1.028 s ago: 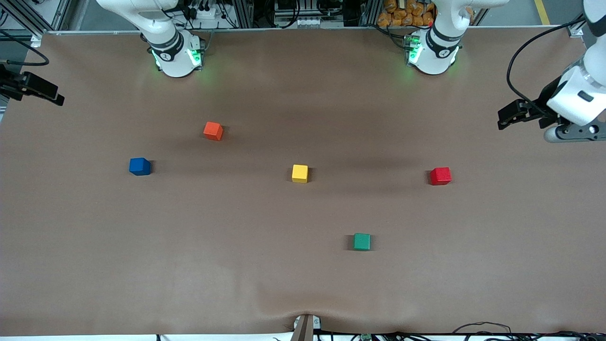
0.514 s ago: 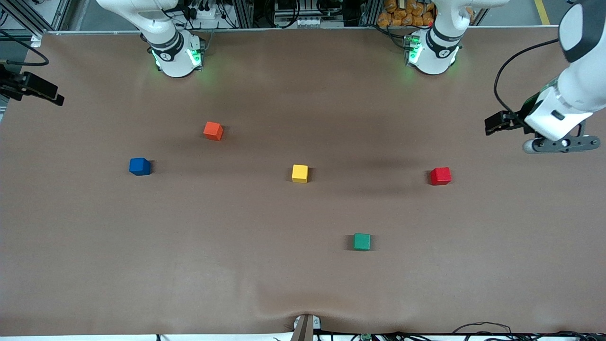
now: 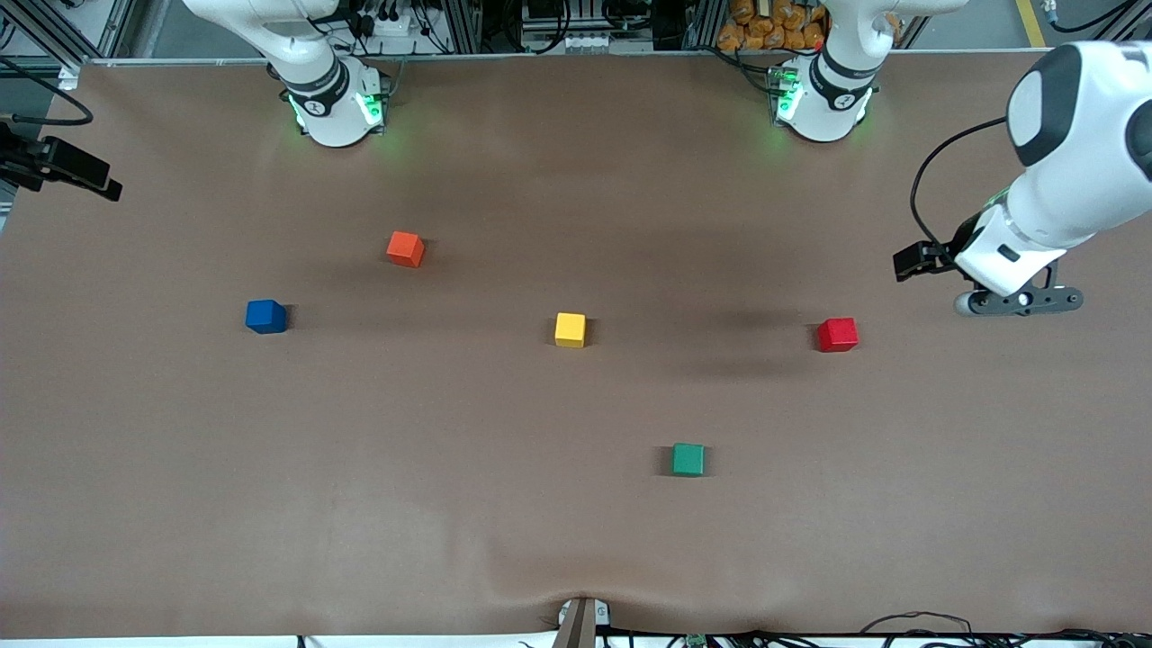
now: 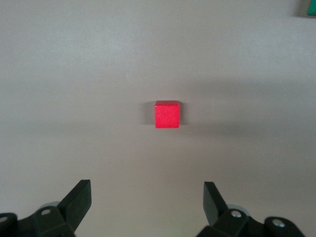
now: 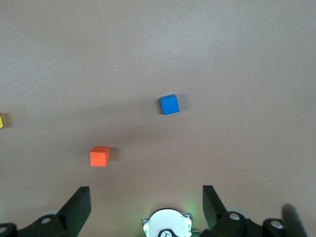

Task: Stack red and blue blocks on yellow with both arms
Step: 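Move the left gripper down toward the red cube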

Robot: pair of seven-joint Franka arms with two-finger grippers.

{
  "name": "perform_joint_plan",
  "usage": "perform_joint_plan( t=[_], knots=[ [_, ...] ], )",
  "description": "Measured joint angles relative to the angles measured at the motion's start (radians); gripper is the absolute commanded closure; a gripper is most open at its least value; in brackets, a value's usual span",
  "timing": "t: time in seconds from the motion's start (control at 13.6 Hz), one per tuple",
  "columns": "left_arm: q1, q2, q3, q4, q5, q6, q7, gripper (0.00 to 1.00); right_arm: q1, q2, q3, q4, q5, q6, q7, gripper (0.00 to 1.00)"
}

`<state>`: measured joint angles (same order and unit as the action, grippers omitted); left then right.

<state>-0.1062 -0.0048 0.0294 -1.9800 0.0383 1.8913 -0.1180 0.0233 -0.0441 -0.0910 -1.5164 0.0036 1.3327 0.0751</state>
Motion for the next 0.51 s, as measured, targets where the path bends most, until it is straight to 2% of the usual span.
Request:
perform_joint_plan(
  t=[0.51],
  knots=[
    [0.012, 0.014, 0.003, -0.099, 0.0, 0.155, 0.0, 0.0, 0.0, 0.0, 0.0, 0.0, 0.0, 0.0, 0.0, 0.0]
  ],
)
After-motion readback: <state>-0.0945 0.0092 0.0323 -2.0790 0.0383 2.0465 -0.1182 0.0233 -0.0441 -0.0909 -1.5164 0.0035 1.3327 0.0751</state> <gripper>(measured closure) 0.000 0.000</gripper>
